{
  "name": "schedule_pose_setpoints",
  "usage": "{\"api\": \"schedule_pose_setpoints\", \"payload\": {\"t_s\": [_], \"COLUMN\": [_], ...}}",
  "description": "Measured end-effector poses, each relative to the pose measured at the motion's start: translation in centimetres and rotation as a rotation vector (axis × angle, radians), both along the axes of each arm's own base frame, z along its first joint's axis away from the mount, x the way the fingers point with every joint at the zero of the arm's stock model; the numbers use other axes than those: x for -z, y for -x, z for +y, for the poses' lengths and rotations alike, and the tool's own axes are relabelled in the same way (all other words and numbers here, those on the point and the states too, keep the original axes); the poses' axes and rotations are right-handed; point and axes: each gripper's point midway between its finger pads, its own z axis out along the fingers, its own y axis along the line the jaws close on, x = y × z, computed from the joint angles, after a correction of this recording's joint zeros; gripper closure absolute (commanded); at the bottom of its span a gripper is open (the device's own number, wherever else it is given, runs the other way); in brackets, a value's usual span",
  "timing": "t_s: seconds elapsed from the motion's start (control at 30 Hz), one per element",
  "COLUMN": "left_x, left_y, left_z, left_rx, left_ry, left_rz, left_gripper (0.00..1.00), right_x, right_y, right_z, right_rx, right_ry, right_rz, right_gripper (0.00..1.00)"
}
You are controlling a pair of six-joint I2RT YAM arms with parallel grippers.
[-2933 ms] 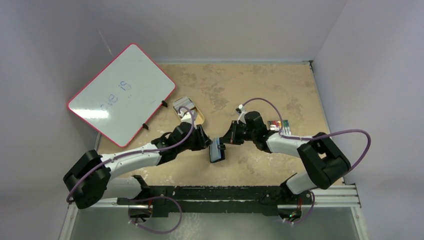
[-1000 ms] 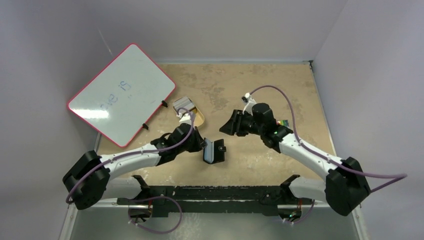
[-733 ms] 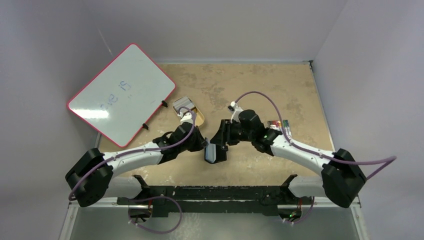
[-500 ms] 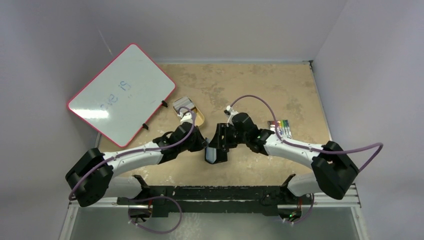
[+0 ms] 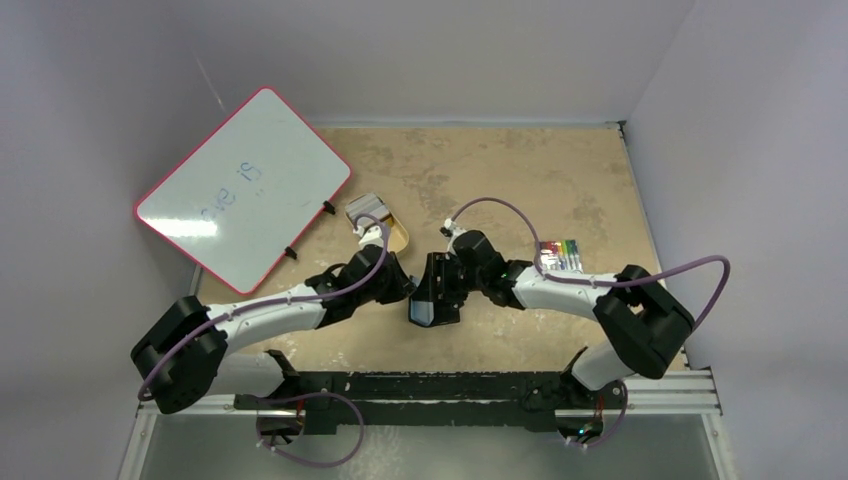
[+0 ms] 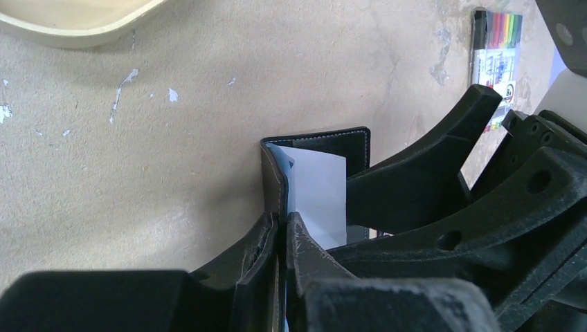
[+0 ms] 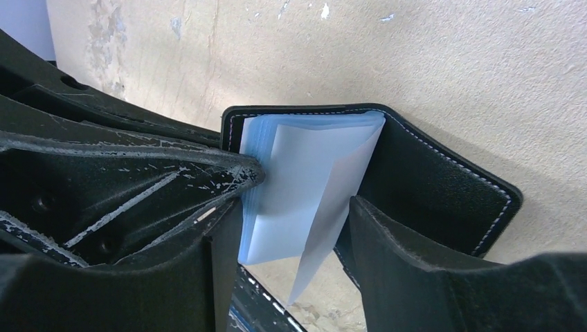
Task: Put the credit cards into the card holder
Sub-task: Adjust the card holder at the center of the board.
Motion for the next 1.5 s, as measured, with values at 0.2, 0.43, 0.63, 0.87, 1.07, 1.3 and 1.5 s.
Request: {"api": "schedule_pose_setpoints", "payload": {"t_s": [0.2, 0.43, 0.63, 0.87, 1.07, 1.3, 1.5], "left_x": [0.2, 0.3, 0.3, 0.3, 0.5, 0.5, 0.7], "left_y": [0.1, 0.1, 0.0, 0.1, 0.2, 0.2, 0.3], "left_z": [0.1, 0.2, 0.2, 0.3, 0.4, 0.4, 0.6], "left_rx": [0.001, -0.005, -0.005, 0.001, 0.001, 0.004, 0.007], "left_ry": [-0.004, -0.010, -0.010, -0.016, -0.022, -0.026, -0.038], "left_rz": [0.003, 0.003, 0.002, 0.000, 0.004, 0.005, 0.004], "left_gripper": [0.98, 0.96, 1.00, 0.82, 1.00, 1.00, 1.00], "right_x": [0.1, 0.0, -0.1, 0.0, 0.5, 1.1, 1.1], "right_y": [0.1, -0.1, -0.2, -0.4, -0.6, -0.6, -0.1], "right_z": [0.1, -0.2, -0.6, -1.2, -2.8, -3.8, -5.0], "right_rx": [0.005, 0.021, 0.037, 0.059, 0.098, 0.117, 0.134], "right_ry": [0.004, 0.017, 0.036, 0.060, 0.132, 0.182, 0.224], "right_rz": [0.002, -0.010, -0.022, -0.028, -0.041, -0.037, -0.030], "right_gripper": [0.50, 0.52, 0.49, 0.50, 0.53, 0.52, 0.49]}}
